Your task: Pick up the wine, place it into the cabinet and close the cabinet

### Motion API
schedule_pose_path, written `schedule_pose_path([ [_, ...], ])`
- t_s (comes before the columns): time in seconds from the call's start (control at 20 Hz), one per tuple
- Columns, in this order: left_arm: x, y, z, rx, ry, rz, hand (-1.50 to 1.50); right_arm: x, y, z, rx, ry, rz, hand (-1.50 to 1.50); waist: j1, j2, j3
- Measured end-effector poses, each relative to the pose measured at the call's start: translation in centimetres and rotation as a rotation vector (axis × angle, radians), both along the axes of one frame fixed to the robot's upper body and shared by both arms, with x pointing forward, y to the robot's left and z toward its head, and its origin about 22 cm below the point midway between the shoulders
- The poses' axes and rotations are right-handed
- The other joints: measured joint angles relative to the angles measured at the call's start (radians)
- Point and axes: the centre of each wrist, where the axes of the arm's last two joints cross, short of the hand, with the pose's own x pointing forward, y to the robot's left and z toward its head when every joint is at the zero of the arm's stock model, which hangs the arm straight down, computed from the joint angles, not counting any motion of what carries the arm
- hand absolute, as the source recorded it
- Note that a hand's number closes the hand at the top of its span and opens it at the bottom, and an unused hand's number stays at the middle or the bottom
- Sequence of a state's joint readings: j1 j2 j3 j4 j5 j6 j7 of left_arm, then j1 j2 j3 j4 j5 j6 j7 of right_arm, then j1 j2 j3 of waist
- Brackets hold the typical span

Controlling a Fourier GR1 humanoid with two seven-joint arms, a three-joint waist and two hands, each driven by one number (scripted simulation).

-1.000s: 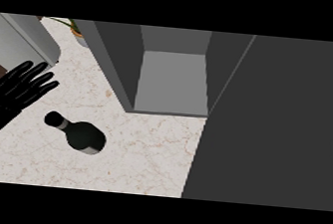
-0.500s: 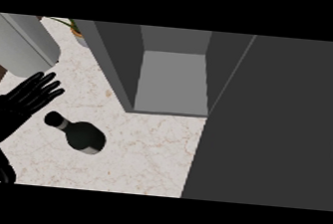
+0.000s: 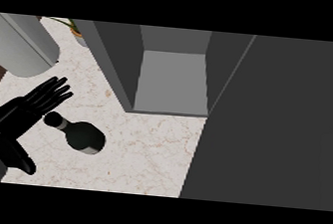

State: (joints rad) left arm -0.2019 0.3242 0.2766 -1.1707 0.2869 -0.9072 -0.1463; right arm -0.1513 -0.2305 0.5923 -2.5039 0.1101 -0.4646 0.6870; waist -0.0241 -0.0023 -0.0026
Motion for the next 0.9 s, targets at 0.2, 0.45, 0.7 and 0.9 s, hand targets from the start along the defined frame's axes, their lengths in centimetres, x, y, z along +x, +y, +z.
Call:
schedule_pose_path([
  [0.2, 0.0, 0.1, -1.5, 0.025, 0.026, 0.022, -1.5, -0.3, 0.1, -0.2, -0.007, 0.004, 0.003, -1.5, -0.005, -0.001, 0.0],
  [0.45, 0.8, -0.6, -3.4, 0.052, 0.04, 0.061, -1.5, -0.3, 0.3, -0.3, -0.004, -0.003, 0.009, -1.5, -0.009, 0.001, -0.001],
  [0.7, 1.1, -0.3, -5.0, 0.084, 0.066, 0.087, -1.5, -0.2, 0.4, -0.2, -0.003, -0.012, 0.009, -1.5, -0.013, 0.003, -0.001],
  [0.9, 1.0, -0.9, -6.4, 0.085, 0.115, 0.071, -1.5, -0.1, 0.1, -0.2, -0.018, -0.025, -0.006, -1.5, -0.017, 0.003, -0.001],
])
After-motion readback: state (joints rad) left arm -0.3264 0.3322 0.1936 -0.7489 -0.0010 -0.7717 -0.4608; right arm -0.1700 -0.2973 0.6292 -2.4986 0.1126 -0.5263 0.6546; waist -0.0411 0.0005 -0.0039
